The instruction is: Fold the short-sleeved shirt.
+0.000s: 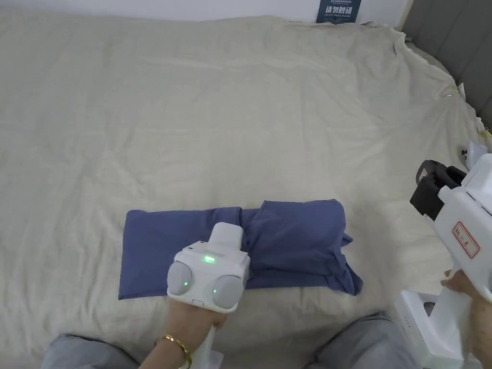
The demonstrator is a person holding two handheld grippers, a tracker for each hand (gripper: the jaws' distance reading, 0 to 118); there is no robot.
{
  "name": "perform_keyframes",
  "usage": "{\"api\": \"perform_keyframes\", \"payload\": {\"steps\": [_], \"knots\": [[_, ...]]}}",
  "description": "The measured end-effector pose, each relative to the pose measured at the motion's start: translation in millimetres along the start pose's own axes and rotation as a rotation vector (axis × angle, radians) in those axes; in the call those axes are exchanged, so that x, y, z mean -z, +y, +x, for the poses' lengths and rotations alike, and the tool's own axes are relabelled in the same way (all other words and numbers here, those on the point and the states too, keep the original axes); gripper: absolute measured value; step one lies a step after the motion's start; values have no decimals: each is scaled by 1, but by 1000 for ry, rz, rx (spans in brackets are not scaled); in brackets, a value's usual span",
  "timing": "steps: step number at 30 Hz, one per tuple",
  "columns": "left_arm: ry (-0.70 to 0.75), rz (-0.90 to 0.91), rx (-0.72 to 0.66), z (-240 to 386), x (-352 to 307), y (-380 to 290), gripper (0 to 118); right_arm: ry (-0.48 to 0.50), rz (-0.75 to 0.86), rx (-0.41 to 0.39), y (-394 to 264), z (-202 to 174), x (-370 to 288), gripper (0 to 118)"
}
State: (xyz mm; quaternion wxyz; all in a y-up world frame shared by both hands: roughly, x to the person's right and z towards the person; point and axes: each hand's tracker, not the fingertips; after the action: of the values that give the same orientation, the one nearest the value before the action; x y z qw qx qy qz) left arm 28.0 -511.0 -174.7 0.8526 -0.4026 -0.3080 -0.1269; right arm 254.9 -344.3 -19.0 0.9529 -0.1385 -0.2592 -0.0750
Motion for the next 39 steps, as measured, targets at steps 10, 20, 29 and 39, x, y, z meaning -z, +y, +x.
{"api": "perform_keyframes", "payload": {"steps": [10, 20, 29, 39], "knots": [[-252, 32, -55, 23, -21, 33, 0, 5, 9, 0, 3, 1, -5, 0], [-337, 150, -402, -127, -69, 89, 0, 21, 32, 8, 12, -5, -6, 0], [-417, 46, -623, -229, -71, 48, 99, 50, 18, -4, 10, -20, 0, 0], [-455, -80, -757, -266, -43, -8, 101, 41, -1, -21, 8, -27, 4, 0]]}}
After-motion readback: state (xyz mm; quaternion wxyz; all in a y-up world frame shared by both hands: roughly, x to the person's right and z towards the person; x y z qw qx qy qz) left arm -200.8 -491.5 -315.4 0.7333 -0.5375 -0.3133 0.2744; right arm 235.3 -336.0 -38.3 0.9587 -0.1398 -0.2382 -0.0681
